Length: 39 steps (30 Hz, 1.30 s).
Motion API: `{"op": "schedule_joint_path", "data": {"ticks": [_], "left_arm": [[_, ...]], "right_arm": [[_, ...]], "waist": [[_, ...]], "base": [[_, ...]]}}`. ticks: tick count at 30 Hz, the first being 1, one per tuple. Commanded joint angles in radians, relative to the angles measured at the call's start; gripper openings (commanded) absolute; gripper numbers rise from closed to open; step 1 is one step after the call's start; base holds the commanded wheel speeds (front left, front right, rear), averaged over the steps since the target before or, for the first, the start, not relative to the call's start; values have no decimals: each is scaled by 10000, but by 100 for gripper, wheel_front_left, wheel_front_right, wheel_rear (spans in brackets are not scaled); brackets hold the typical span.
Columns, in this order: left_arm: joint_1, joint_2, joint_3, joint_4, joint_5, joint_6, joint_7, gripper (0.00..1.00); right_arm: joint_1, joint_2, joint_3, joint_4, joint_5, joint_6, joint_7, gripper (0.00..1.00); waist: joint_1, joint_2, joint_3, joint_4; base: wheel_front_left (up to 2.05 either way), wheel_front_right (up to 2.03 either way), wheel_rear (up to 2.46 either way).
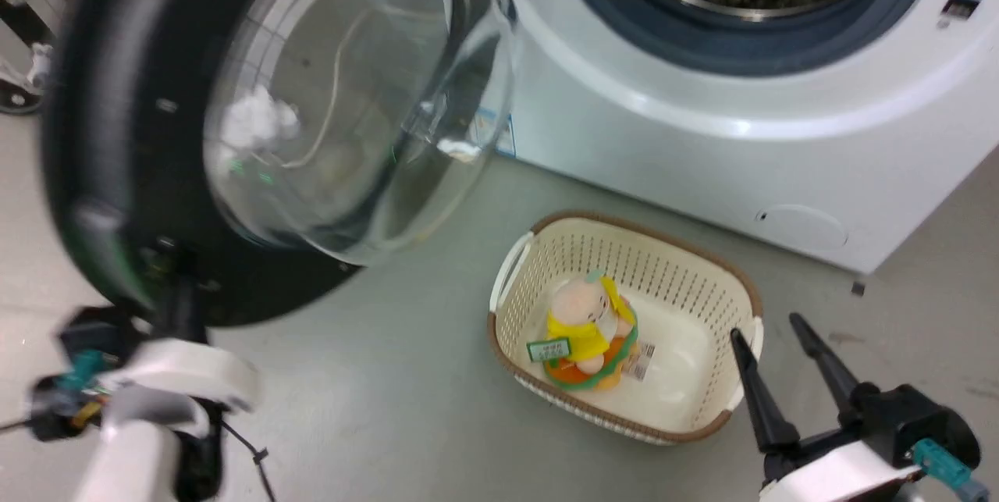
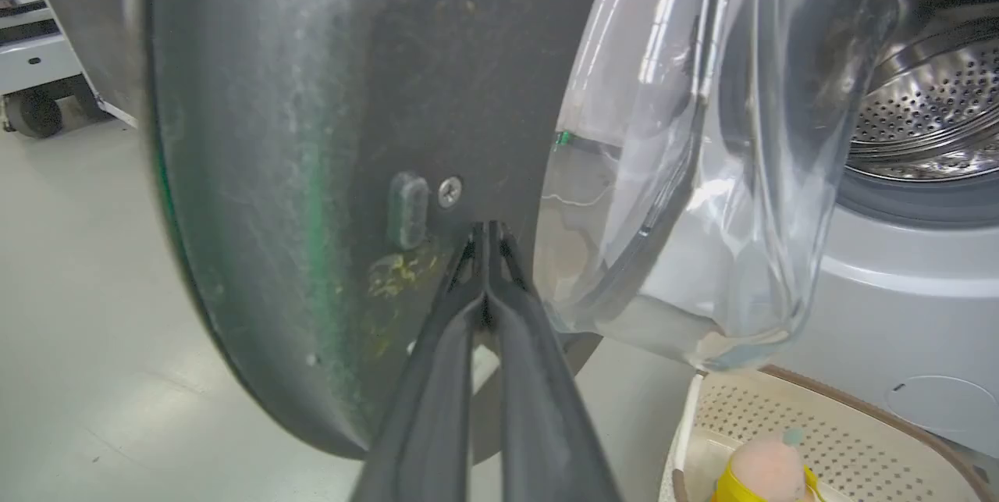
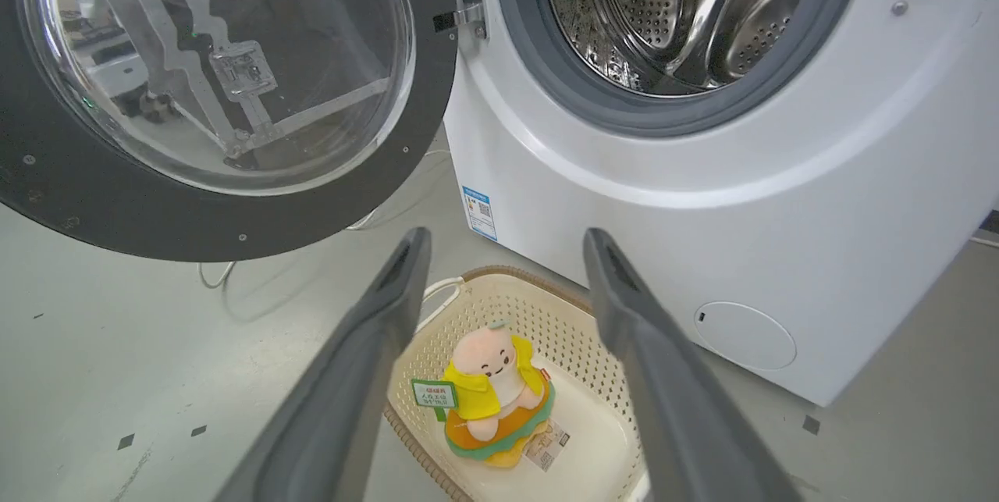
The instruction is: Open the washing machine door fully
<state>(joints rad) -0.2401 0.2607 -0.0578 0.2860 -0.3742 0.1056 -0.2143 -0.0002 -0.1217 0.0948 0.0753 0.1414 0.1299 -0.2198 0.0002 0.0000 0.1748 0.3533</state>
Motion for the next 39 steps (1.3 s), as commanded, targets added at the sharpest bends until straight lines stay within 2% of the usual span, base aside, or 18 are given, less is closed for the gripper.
{"op": "schedule_joint_path", "data": {"ticks": [1, 6, 11, 15, 21, 24, 31, 39], "left_arm": [[-427, 290, 460, 257, -247, 91, -140, 0], [-1315, 1138, 1300, 1051, -648, -113, -246, 0], [-2328, 1744, 1753, 2066, -1003, -350, -242, 0], [-3001, 2069, 1786, 2937, -1049, -624, -294, 0], [-3397, 2184, 1676, 3668, -882, -819, -399, 0], [-3352, 2040, 1631, 3690, -780, -919, -447, 0], [-2378, 988, 1227, 2296, -180, -1113, -471, 0], [-553, -98, 487, 812, 487, -1197, -473, 0]], "right_arm": [[-190, -185, -34, -176, -38, 8, 104, 100], [-333, -493, -106, -542, -73, 8, 348, 100], [-416, -767, -276, -982, -107, 8, 585, 100], [-486, -876, -327, -1137, -84, 8, 672, 100], [-519, -821, -370, -1086, -49, 8, 631, 100], [-545, -706, -374, -949, -10, 8, 510, 100], [-591, -334, -723, -588, -59, 8, 26, 100], [-469, 15, -870, -261, -139, 8, -263, 100]], "waist": [[-2, 0, 673, -28], [-2, 0, 1333, -120], [-2, 0, 1900, -164], [-2, 0, 2106, -236], [-2, 0, 1995, -347], [-2, 0, 1705, -454], [-2, 0, 567, -845], [-2, 0, -788, -1807]], "base": [[0, 0, 0], [0, 0, 0], [0, 0, 0], [0, 0, 0], [0, 0, 0], [0, 0, 0], [0, 0, 0], [0, 0, 0]]}}
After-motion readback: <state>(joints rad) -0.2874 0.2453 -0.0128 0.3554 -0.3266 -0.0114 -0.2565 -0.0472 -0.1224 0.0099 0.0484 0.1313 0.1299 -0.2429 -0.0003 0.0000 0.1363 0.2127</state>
